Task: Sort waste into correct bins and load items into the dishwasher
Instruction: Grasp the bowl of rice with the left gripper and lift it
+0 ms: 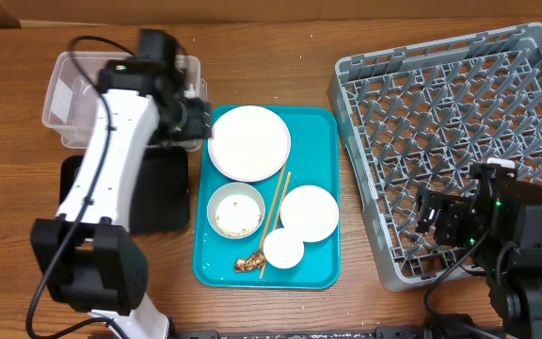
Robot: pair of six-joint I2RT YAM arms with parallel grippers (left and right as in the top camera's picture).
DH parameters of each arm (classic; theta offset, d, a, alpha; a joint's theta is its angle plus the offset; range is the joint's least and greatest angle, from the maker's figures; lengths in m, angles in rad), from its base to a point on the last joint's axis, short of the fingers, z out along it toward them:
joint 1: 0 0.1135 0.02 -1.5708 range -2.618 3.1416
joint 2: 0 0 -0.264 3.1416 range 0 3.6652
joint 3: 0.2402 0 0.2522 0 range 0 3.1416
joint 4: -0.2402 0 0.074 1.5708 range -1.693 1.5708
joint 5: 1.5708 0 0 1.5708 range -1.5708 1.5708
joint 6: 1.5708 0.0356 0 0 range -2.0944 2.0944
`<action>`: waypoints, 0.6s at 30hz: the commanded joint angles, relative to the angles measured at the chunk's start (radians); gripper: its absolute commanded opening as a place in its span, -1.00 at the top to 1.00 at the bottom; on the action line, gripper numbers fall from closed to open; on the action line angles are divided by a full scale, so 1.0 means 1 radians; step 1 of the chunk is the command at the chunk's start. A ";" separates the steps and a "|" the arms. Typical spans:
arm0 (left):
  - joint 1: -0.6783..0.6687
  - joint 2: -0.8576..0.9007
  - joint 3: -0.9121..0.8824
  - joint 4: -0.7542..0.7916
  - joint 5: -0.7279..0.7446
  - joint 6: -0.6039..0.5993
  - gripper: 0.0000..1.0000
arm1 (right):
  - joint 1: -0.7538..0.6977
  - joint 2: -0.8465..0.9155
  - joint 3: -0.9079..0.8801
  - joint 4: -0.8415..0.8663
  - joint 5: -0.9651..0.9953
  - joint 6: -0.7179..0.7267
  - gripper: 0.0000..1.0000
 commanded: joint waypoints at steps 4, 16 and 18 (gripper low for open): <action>-0.166 0.011 -0.012 -0.078 0.002 -0.062 -0.52 | 0.002 -0.008 0.028 0.005 0.006 -0.007 -1.00; -0.377 0.011 -0.251 0.070 -0.036 -0.175 -0.49 | 0.002 -0.008 0.028 0.002 0.006 -0.007 -1.00; -0.396 0.011 -0.285 0.110 -0.037 -0.175 -0.45 | 0.002 -0.008 0.028 0.002 0.006 -0.007 -1.00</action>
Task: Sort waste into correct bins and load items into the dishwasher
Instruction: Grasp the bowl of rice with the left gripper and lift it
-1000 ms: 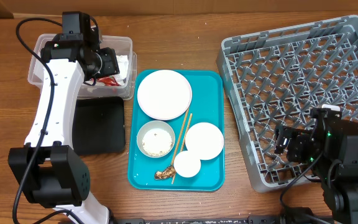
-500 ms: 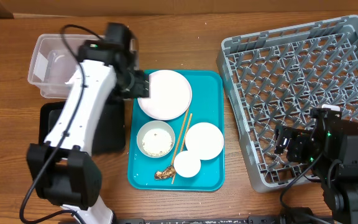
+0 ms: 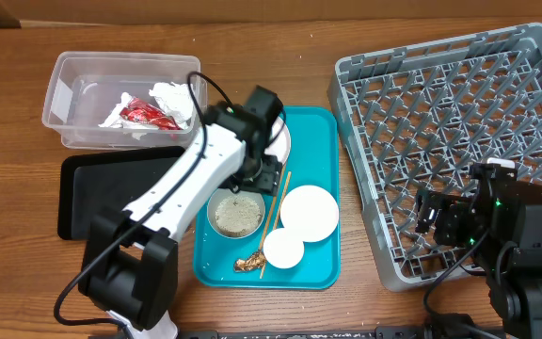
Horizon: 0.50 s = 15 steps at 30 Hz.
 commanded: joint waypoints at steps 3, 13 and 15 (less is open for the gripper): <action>-0.047 0.009 -0.086 0.088 -0.014 -0.038 -0.40 | 0.002 -0.008 0.028 0.002 0.006 -0.006 -1.00; -0.061 0.009 -0.214 0.158 -0.014 -0.112 -0.14 | 0.002 -0.008 0.028 -0.002 0.006 -0.006 -1.00; -0.061 0.009 -0.216 0.159 -0.014 -0.112 0.14 | 0.002 -0.008 0.028 -0.001 0.006 -0.006 -1.00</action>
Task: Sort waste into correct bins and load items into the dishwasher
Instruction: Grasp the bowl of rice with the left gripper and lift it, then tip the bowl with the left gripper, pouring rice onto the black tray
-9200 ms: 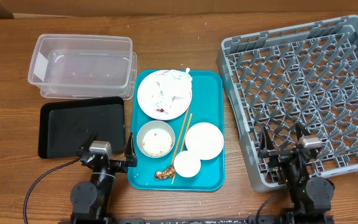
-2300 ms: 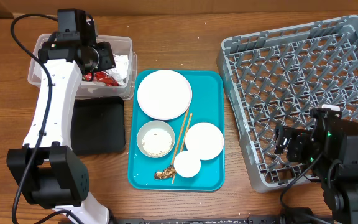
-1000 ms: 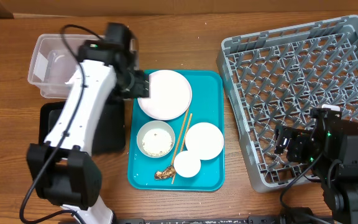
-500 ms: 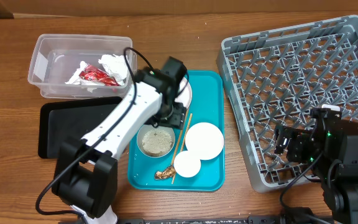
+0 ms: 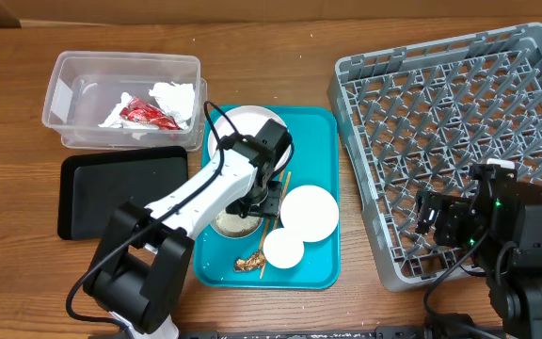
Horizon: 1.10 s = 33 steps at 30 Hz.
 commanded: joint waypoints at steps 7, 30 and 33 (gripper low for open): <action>-0.003 0.008 -0.003 0.016 -0.011 -0.027 0.92 | 0.002 -0.008 0.028 0.003 0.006 -0.006 -1.00; 0.190 -0.245 0.152 -0.195 -0.016 0.002 0.92 | 0.002 -0.008 0.028 0.001 0.006 -0.007 -1.00; 0.286 -0.265 0.151 -0.190 0.059 0.082 0.92 | 0.002 -0.008 0.028 0.000 0.006 -0.007 -1.00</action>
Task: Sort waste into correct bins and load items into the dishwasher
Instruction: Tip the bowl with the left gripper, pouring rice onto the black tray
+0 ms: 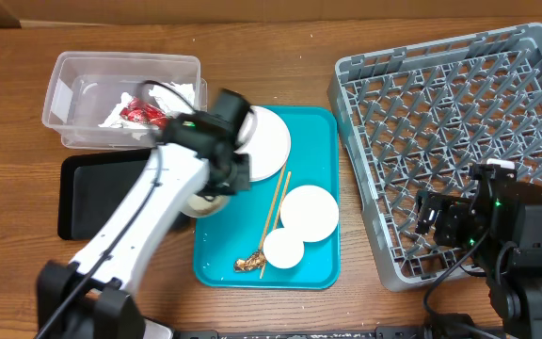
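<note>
My left gripper (pixel 224 181) is shut on the rim of a small white bowl (pixel 202 204), which it holds over the left edge of the teal tray (pixel 318 259), next to the black tray (pixel 92 193). The arm hides most of the bowl. On the teal tray lie a large plate (pixel 269 141), a smaller plate (pixel 309 212), a small cup (pixel 283 250), chopsticks (pixel 274 212) and a brown food scrap (pixel 247 262). My right gripper (pixel 429 215) rests at the near edge of the grey dish rack (pixel 459 113); its jaws are too dark to read.
A clear plastic bin (pixel 73 89) at the back left holds a red wrapper and crumpled white paper. The black tray lies in front of it. The dish rack fills the right side of the wooden table.
The left gripper was down at the bowl in the middle of the teal tray. Now the bowl is in its grip, moved left to the tray's edge beside the black tray. The right arm is unchanged.
The left gripper was over the clear bin at the back left. Then it was above the teal tray by the large plate, with trash showing in the bin. Then it was low at the bowl of crumbs, which it now holds at the tray's left edge.
</note>
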Robot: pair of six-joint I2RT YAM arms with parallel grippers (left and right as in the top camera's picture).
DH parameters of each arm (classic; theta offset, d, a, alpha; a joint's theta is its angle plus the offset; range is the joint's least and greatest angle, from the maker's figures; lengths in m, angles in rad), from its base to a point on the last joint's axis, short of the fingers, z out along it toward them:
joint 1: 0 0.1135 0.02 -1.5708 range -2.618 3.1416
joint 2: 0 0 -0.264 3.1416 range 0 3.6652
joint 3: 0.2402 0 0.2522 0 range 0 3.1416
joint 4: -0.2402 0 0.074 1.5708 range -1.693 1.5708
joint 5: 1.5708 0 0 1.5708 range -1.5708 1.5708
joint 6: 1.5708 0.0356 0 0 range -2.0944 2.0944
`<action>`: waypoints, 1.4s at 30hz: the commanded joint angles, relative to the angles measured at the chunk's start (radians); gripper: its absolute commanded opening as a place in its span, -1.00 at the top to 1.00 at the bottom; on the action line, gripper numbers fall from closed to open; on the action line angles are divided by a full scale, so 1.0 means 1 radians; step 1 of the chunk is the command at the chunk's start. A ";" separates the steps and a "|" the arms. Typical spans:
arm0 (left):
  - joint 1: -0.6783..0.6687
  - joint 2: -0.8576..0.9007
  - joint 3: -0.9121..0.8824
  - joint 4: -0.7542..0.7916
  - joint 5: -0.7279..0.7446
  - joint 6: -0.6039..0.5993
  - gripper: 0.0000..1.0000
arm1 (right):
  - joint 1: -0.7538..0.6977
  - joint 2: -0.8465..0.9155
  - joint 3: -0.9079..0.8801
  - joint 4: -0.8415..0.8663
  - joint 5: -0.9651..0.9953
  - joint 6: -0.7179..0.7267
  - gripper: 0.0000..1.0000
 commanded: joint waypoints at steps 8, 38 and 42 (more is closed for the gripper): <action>0.423 -0.039 -0.010 0.031 0.338 0.314 0.92 | 0.002 -0.008 0.028 -0.005 0.006 -0.007 -1.00; 1.065 -0.011 -0.371 0.260 1.364 0.704 0.92 | 0.002 -0.008 0.028 -0.006 0.006 -0.006 -1.00; 1.065 -0.011 -0.371 0.260 1.363 0.704 0.92 | 0.002 -0.008 0.028 -0.008 0.006 -0.007 -1.00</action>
